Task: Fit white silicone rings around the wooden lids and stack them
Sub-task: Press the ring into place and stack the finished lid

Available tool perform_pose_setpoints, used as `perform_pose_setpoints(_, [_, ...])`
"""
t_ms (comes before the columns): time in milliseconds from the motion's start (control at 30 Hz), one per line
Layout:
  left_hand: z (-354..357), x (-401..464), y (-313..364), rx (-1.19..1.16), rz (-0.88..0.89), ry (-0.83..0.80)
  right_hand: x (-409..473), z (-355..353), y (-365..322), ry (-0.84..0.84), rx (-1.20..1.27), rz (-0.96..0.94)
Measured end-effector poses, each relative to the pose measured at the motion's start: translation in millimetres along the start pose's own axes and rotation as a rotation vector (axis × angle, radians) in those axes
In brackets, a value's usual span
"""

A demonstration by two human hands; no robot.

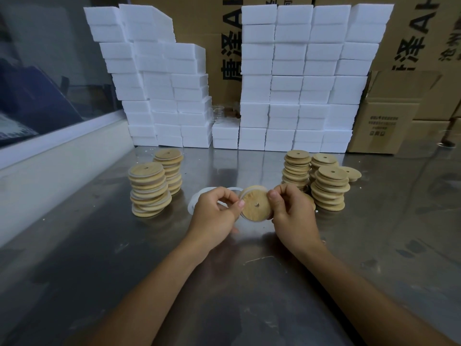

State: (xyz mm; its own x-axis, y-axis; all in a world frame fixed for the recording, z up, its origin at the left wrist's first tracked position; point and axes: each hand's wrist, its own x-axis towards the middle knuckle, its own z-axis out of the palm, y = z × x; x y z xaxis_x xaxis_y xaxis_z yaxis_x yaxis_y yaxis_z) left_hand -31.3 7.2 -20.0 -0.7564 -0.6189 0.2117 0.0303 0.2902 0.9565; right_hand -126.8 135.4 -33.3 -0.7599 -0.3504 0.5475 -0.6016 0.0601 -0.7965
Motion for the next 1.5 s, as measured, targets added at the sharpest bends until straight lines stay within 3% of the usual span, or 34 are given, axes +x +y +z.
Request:
perform_pose_setpoints(233, [-3,0,5,-0.117,-0.068,-0.095,-1,0,1,-0.020,0.065,0.051])
perform_pose_setpoints(467, [-4,1,6,-0.355,-0.187,-0.039,-3,1,-3,-0.232,0.257,0.179])
perform_pose_setpoints(633, [-4,-1,6,-0.233,-0.125,-0.068,-1,-2,-3,-0.096,0.369,0.228])
perform_pose_setpoints(767, [-2,-2,4,-0.033,-0.029,-0.032,0,-4,-4,-0.080,0.387,0.232])
perform_pose_setpoints(933, [-10,-3,10,-0.192,-0.062,-0.038,-2,-5,-8,-0.084,0.317,0.210])
perform_pose_setpoints(1200, [-60,21,30,-0.684,-0.042,0.344,-2,-4,-9,-0.081,0.180,0.218])
perform_pose_setpoints(1500, [-90,32,20,-0.862,-0.141,0.615,-2,-1,-7,-0.098,0.118,0.203])
